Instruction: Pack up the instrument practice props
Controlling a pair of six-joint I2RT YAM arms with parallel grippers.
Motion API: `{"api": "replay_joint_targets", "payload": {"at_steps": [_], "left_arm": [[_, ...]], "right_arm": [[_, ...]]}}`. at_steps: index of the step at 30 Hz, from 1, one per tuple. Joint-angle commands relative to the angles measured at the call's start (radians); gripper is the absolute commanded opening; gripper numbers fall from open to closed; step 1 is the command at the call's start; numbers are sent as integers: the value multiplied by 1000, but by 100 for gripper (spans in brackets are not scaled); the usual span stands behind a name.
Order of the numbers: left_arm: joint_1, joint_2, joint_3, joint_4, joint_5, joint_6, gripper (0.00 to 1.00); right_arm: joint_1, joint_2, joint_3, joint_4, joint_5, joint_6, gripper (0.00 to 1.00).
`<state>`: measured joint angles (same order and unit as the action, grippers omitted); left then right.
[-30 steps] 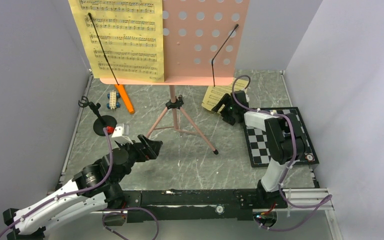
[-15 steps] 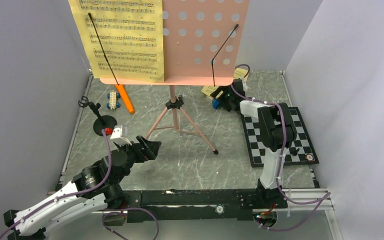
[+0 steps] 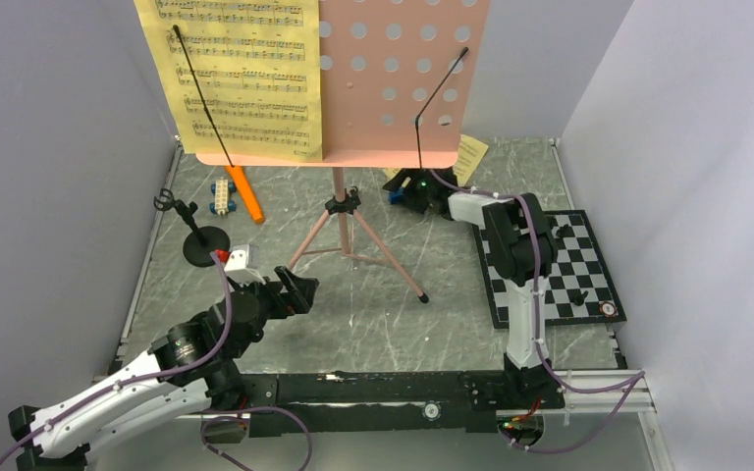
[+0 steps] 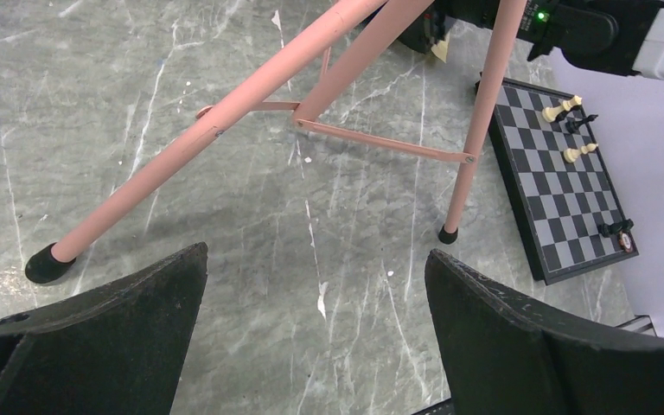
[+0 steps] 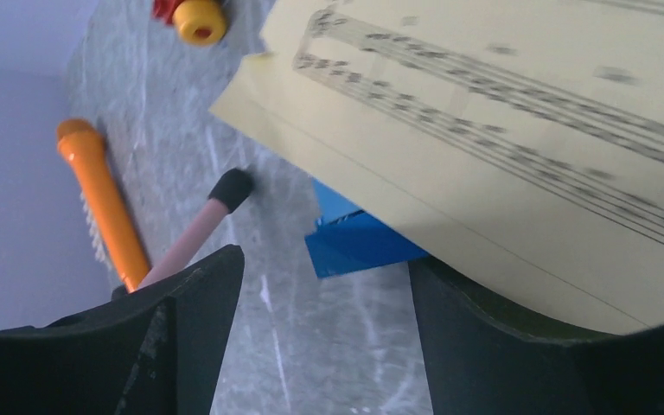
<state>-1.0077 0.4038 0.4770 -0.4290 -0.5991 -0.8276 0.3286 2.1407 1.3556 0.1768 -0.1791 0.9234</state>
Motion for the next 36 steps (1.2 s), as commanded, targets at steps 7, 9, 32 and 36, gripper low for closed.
{"api": "replay_joint_targets", "payload": {"at_steps": [7, 9, 32, 36], "left_arm": [[-2, 10, 5, 35, 18, -5, 99], [-2, 10, 2, 40, 21, -5, 99], [-2, 5, -31, 45, 33, -33, 99], [-2, 15, -32, 36, 29, -30, 99]], "right_arm": [[20, -16, 72, 61, -138, -20, 78], [5, -87, 23, 71, -136, -19, 79], [7, -101, -91, 6, 1, -11, 81], [7, -75, -98, 30, 72, 32, 82]]}}
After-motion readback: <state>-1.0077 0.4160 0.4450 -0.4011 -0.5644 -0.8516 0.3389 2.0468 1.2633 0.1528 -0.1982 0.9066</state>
